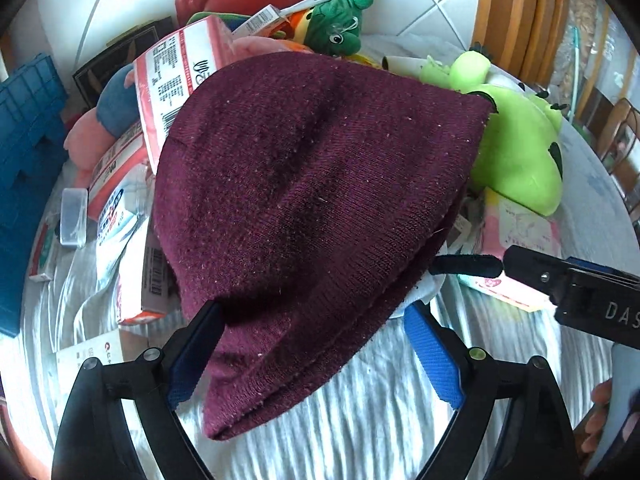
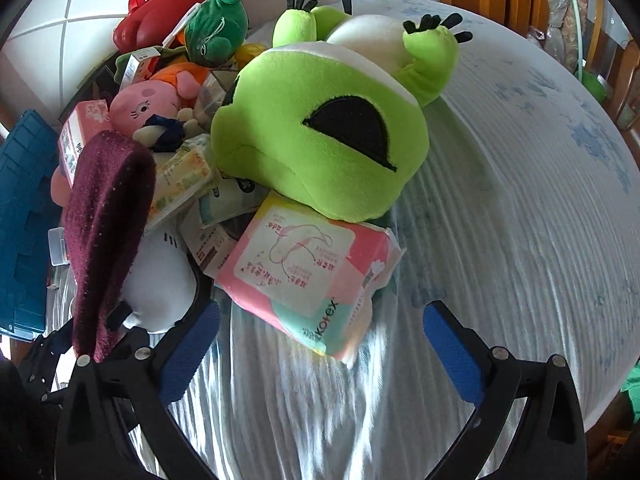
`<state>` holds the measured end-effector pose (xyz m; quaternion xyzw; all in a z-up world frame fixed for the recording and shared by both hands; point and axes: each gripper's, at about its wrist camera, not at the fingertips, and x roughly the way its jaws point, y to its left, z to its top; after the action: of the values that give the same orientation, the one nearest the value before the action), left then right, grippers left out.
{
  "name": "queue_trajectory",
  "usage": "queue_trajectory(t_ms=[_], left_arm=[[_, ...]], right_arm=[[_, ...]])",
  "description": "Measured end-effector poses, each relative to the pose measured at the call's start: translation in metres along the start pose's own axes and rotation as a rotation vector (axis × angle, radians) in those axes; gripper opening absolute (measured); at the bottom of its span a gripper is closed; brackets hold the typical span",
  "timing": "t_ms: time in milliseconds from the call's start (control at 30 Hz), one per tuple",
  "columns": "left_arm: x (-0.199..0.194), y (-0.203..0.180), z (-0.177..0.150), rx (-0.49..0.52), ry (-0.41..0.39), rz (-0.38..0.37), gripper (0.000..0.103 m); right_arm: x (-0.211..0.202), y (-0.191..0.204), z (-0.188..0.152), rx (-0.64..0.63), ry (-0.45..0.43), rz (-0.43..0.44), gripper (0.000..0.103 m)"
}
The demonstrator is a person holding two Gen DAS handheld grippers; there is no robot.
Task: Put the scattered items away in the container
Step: 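Grasp the maroon knit hat with the left tool while the right grasps the pink Kotex pack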
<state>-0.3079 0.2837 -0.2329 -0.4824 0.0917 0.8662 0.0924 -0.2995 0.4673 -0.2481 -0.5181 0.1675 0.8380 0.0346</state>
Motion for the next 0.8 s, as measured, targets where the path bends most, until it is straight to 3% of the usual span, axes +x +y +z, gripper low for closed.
queue_trajectory(t_ms=[233, 300, 333, 367, 467, 500, 600, 733, 800], left_arm=[[0.007, 0.007, 0.013, 0.033, -0.024, -0.025, 0.087], [0.004, 0.012, 0.011, 0.038, -0.034, -0.033, 0.075], [0.000, 0.015, 0.009, 0.040, -0.040, -0.023, 0.059], [-0.003, 0.018, 0.008, 0.041, -0.046, -0.013, 0.034], [-0.008, 0.040, 0.010, -0.030, -0.034, -0.055, 0.025], [-0.009, 0.048, 0.012, -0.058, -0.028, -0.074, 0.025], [-0.004, 0.045, 0.019, -0.042, -0.035, -0.032, 0.025], [0.003, 0.040, 0.029, -0.017, -0.030, 0.029, 0.047], [0.006, 0.040, 0.035, -0.025, -0.023, 0.034, 0.049]], right_arm=[[0.027, 0.019, 0.010, -0.018, 0.028, -0.035, 0.103], [0.034, 0.019, 0.011, -0.016, 0.032, -0.058, 0.103], [0.036, 0.017, 0.011, -0.010, 0.034, -0.057, 0.103], [0.037, 0.015, 0.010, -0.006, 0.036, -0.052, 0.103], [0.036, 0.011, 0.008, 0.002, 0.036, -0.046, 0.103], [0.036, 0.010, 0.007, 0.004, 0.036, -0.045, 0.103], [0.036, 0.009, 0.007, 0.011, 0.039, -0.048, 0.103], [0.041, 0.013, 0.009, 0.000, 0.044, -0.079, 0.103], [0.043, 0.015, 0.010, -0.007, 0.041, -0.093, 0.103]])
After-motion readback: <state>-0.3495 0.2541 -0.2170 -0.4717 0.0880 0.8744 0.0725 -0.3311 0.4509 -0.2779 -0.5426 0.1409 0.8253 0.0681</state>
